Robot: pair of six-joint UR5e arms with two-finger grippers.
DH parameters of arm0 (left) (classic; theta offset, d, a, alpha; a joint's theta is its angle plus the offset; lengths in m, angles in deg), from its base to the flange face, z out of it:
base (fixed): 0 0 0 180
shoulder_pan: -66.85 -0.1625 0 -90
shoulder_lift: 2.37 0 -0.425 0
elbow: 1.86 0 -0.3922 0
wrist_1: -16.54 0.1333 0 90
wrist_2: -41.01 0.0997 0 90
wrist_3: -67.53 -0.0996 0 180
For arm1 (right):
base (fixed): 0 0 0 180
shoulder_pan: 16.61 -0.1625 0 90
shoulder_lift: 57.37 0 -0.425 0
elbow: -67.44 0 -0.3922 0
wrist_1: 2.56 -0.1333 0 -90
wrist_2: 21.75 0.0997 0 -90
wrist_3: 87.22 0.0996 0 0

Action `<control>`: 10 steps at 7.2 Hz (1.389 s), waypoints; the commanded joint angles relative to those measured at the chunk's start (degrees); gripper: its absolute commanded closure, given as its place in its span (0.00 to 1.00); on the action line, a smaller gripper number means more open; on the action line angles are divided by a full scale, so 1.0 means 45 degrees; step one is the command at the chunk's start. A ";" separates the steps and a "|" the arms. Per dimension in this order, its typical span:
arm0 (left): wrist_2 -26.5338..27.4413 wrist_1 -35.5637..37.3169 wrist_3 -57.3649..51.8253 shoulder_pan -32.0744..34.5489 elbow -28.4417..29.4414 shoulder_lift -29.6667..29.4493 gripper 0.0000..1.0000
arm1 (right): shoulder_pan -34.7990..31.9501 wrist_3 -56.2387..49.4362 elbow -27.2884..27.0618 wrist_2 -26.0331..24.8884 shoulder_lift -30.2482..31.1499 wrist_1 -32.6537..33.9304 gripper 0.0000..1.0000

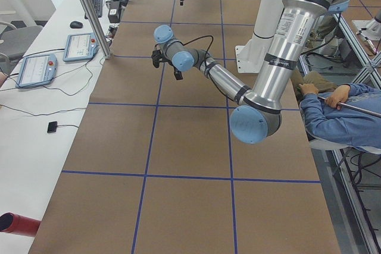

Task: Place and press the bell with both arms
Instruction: 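Withdraw the left arm while the right gripper moves over the bell, then press down on the bell's cream button with the right gripper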

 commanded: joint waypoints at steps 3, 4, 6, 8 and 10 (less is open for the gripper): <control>0.0205 -0.0040 -0.6876 0.3075 -0.0304 0.3587 0.02 | 0.4489 0.4696 0.1677 -0.3472 -0.3688 0.0074 0.89; 0.0206 -0.0059 -0.7240 0.3257 -0.0304 0.3846 0.02 | 0.4746 0.4897 0.2906 -0.3842 -0.4879 0.0055 1.00; 0.0245 -0.0060 -0.7244 0.3278 -0.0323 0.3907 0.02 | 0.5117 0.4899 0.3406 -0.3905 -0.5165 0.0054 1.00; 0.0245 -0.0060 -0.7244 0.3278 -0.0323 0.3927 0.01 | 0.5430 0.4821 0.3757 -0.3924 -0.5145 0.0016 1.00; 0.0245 -0.0060 -0.7244 0.3297 -0.0343 0.3946 0.01 | 0.5471 0.4821 0.4010 -0.4002 -0.5377 -0.0043 1.00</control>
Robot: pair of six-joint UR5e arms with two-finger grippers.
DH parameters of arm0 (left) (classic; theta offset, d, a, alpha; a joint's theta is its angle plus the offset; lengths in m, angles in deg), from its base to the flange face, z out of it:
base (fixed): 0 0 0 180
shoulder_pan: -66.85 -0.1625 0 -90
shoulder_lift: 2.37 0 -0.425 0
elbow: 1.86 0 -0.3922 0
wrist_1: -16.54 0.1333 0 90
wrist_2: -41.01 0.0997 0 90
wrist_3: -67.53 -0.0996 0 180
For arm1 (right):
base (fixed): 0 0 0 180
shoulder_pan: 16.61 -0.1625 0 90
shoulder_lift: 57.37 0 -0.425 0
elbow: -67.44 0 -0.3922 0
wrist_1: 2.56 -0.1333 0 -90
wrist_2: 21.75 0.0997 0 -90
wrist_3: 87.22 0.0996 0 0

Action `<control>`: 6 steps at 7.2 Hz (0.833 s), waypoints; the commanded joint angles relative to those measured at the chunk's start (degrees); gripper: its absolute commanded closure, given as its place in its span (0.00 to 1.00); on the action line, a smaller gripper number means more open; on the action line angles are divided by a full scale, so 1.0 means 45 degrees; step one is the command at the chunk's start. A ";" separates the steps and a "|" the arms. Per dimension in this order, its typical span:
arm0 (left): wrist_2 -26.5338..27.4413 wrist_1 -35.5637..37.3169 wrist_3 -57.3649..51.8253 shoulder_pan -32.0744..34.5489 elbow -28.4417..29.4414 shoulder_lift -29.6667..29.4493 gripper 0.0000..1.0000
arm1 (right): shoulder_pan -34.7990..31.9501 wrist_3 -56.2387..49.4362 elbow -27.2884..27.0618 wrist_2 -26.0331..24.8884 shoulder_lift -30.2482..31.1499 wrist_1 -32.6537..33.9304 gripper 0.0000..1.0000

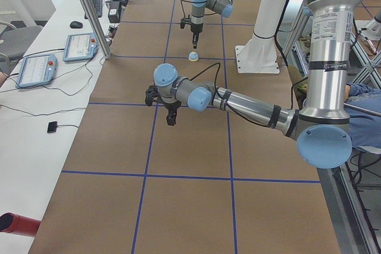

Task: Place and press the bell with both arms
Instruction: 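Press down on the bell's cream button with the right gripper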

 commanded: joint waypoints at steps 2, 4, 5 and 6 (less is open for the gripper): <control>0.0000 -0.0019 -0.0001 -0.0006 -0.0033 0.0135 0.01 | 0.0048 0.0034 0.1054 -0.0076 -0.0587 -0.0817 1.00; 0.0000 -0.0020 -0.0001 0.0013 -0.0169 0.0233 0.01 | 0.0126 -0.0005 0.1269 -0.0076 -0.0587 -0.0821 1.00; 0.0000 -0.0020 -0.0001 0.0014 -0.0189 0.0233 0.01 | 0.0204 0.0014 0.1271 -0.0076 -0.0529 -0.0821 1.00; 0.0000 -0.0020 -0.0001 0.0014 -0.0247 0.0311 0.01 | 0.0127 -0.0044 0.0787 0.0002 -0.0529 -0.0744 1.00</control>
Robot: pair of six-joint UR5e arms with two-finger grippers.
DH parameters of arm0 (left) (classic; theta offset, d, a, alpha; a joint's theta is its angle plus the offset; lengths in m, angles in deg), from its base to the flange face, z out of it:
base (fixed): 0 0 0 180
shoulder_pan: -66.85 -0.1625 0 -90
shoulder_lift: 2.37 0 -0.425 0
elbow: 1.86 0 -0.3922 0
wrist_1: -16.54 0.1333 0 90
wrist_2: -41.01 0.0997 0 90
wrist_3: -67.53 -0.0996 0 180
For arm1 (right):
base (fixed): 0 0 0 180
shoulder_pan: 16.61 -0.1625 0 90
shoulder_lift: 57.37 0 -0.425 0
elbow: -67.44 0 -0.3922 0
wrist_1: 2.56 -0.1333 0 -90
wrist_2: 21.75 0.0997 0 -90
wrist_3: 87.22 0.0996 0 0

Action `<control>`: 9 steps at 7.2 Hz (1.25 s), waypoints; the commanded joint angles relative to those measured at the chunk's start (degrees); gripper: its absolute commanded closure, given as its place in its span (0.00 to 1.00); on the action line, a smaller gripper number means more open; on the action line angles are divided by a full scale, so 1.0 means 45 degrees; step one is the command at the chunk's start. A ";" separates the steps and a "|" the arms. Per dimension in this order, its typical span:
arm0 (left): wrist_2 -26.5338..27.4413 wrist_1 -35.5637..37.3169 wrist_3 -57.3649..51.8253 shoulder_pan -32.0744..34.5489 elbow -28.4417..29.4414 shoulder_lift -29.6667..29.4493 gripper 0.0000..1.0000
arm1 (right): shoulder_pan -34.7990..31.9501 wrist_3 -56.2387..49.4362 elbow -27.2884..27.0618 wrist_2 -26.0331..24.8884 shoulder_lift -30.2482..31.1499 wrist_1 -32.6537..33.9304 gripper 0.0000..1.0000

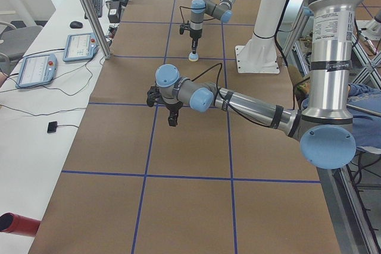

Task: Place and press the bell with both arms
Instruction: 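Press down on the bell's cream button with the right gripper, then lift the right gripper off the bell and withdraw it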

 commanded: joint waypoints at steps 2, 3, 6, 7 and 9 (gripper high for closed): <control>-0.0019 -0.0001 0.0002 -0.0016 -0.0199 0.0204 0.01 | -0.0568 -0.0119 -0.2277 0.0387 0.0751 0.1328 1.00; -0.0019 -0.0001 0.0002 0.0003 -0.0199 0.0223 0.01 | -0.0861 -0.0178 -0.3313 0.0486 0.1763 0.1356 1.00; 0.0464 -0.0001 -0.0579 0.0042 -0.0180 0.0340 0.01 | -0.3414 -0.2005 -0.5933 0.2648 0.4828 0.1395 1.00; 0.0798 -0.0001 -0.1512 0.0216 -0.0160 0.0689 0.01 | -0.4525 -0.3407 -0.6618 0.3332 0.6270 0.1395 1.00; 0.1074 0.0038 -0.4028 0.1325 0.0325 0.1256 0.01 | -0.7159 -0.7715 -0.6742 0.4642 0.8733 0.1337 0.66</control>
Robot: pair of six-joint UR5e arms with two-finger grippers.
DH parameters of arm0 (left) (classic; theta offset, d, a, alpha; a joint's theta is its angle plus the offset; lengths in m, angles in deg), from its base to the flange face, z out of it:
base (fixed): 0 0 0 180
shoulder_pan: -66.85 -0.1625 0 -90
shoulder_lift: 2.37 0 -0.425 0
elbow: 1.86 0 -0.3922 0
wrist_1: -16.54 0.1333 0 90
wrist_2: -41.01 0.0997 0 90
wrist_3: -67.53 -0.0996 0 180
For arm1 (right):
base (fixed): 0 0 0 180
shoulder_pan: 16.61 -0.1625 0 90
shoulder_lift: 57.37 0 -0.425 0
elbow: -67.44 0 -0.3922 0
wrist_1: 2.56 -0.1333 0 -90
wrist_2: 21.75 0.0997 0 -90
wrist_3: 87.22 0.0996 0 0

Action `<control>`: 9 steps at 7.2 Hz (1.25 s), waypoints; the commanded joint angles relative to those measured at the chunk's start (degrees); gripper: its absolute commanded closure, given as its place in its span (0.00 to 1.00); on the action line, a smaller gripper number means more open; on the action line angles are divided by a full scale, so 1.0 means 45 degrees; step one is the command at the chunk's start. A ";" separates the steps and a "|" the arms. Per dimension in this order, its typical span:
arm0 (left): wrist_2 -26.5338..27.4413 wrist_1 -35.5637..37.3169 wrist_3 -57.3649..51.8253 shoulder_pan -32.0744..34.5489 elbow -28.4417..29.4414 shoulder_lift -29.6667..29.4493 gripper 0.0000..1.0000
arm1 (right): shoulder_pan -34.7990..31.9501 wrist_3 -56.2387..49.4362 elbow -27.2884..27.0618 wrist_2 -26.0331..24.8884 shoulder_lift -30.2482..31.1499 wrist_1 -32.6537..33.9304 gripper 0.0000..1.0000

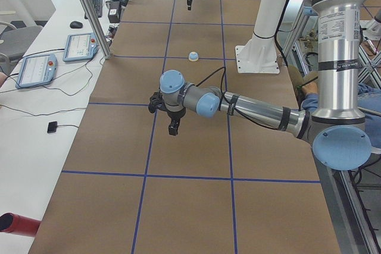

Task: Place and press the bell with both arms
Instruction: 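Lift the right gripper off the bell and withdraw it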

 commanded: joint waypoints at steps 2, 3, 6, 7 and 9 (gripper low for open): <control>0.0137 0.0022 -0.3190 0.1517 0.0982 0.0529 0.01 | -0.4577 -0.7348 0.0282 0.1714 0.3585 -0.0008 0.59; 0.0157 0.0003 -0.3233 0.1558 0.1004 0.0548 0.01 | -0.5829 -0.9074 0.0905 0.2378 0.3903 0.0012 0.53; 0.0466 -0.0017 -0.3504 0.2043 0.1063 0.0763 0.01 | -0.7579 -1.1531 0.2180 0.2931 0.4217 -0.0046 0.00; 0.0856 0.0060 -0.4338 0.2433 0.1101 0.0764 0.01 | -0.7638 -1.1571 0.2181 0.2931 0.4257 -0.0085 0.00; 0.1231 0.0525 -0.4387 0.2747 0.1160 0.0725 0.01 | -0.7639 -1.1552 0.2277 0.2757 0.4180 -0.0105 0.00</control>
